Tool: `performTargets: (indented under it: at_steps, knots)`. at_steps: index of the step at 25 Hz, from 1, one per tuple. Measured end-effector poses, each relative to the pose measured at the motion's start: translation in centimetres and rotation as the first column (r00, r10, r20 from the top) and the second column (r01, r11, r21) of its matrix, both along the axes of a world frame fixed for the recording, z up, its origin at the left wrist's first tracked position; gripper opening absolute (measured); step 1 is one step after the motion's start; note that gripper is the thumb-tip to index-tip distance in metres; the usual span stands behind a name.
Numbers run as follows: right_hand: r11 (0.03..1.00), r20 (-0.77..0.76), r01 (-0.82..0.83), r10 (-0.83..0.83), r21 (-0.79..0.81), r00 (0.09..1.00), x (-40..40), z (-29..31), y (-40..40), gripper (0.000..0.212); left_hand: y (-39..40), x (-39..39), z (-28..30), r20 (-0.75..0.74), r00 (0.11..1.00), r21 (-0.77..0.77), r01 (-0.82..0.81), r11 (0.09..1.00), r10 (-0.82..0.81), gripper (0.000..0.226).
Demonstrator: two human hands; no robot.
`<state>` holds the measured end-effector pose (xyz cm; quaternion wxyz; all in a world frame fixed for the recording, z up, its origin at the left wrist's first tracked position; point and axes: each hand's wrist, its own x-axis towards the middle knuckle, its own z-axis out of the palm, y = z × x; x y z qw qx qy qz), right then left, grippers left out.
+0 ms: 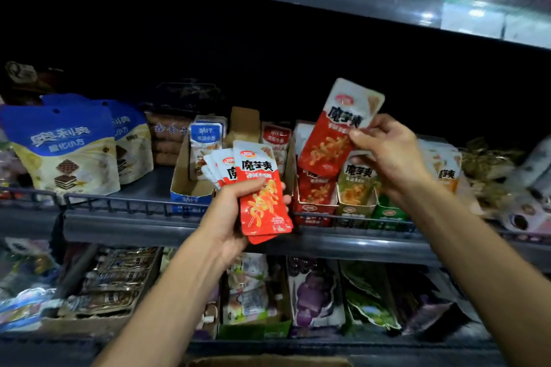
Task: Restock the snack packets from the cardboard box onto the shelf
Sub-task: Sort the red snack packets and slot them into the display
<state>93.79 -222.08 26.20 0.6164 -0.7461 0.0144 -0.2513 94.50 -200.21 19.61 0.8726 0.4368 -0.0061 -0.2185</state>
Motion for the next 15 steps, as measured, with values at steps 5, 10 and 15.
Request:
performTargets:
  at_steps: [5,10,15]
  knots:
    - [0.979,-0.080,0.019,-0.036,-0.204,0.996,-0.5,-5.2,-0.2,0.011,-1.7,-0.8,-0.2,-0.006,0.999,0.037,0.033,0.999,-0.033,0.030]
    - [0.825,-0.028,0.388,-0.437,-0.412,0.899,-0.2,-8.3,0.2,0.029,-3.9,-1.2,-0.8,-0.007,0.998,0.093,0.057,0.994,-0.057,0.045]
    - [0.984,-0.142,-0.179,0.178,0.006,0.974,-2.9,-6.0,0.9,0.034,-5.6,-0.9,-0.7,0.020,0.998,0.128,0.060,0.990,-0.063,0.041]
